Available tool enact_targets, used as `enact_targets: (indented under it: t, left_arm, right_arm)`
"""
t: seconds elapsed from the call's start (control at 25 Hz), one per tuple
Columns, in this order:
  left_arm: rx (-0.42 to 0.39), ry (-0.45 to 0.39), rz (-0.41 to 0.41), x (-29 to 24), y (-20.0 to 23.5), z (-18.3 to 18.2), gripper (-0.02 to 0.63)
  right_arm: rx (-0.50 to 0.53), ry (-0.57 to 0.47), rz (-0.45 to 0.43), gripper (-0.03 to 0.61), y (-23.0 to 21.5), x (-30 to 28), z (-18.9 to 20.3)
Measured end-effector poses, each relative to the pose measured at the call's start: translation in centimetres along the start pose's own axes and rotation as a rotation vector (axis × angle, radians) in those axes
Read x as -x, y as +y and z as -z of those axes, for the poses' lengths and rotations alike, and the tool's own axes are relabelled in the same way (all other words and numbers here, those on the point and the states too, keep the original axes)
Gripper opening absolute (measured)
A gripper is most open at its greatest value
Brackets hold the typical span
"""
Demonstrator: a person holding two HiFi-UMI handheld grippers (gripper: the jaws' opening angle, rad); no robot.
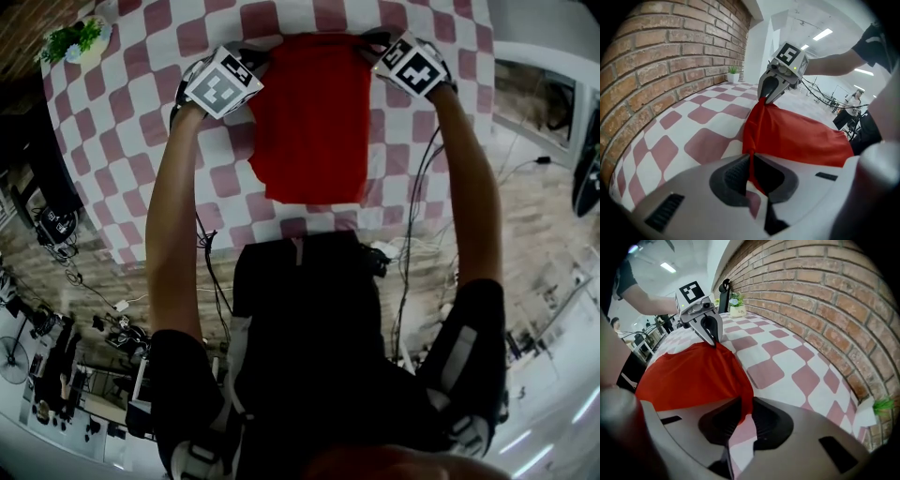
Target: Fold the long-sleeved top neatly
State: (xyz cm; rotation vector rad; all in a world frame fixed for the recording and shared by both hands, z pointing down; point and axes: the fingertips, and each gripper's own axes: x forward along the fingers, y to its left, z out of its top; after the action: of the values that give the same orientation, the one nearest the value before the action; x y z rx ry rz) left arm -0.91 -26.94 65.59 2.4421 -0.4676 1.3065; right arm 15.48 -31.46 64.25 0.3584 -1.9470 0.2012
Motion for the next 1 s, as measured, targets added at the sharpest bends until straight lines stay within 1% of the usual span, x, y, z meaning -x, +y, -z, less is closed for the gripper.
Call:
enact_targets:
  t: [0.12, 0.28, 0.36, 0.48, 0.68, 0.88, 1.0]
  left_arm:
    - [-0.017, -0.034, -0.053, 0.3, -0.1, -0.2, 0.023]
    - [-0.020, -0.080, -0.107, 2.1, -0.4, -0.9, 0.023]
    - [-0.036, -0.104, -0.140, 3.0, -0.7, -1.3, 0.023]
    - [-0.081, -0.128, -0.203, 4.6, -1.3, -1.9, 0.023]
    - [-0.162, -0.191, -0.313, 7.9, -3.0, -2.9, 0.023]
    - [-0.239, -0.242, -0.403, 11.5, -6.3, -3.1, 0.023]
    - [-0.279, -0.282, -0.446, 13.3, -8.4, -3.7, 0.023]
  right_arm:
    - [0.030, -0.030, 0.065, 0.063, 0.3, 1.1, -0.4]
    - [0.059, -0.073, 0.138, 0.062, 0.6, 2.9, -1.1]
    - [0.073, -0.093, 0.178, 0.061, 0.9, 4.0, -1.5]
    - [0.104, -0.124, 0.250, 0.061, 1.3, 5.8, -2.3]
    - [0.150, -0.178, 0.407, 0.061, 3.1, 9.7, -3.6]
    - [0.191, -0.229, 0.548, 0.060, 7.0, 13.8, -4.0]
    - [0.190, -0.242, 0.632, 0.060, 9.4, 16.5, -3.6]
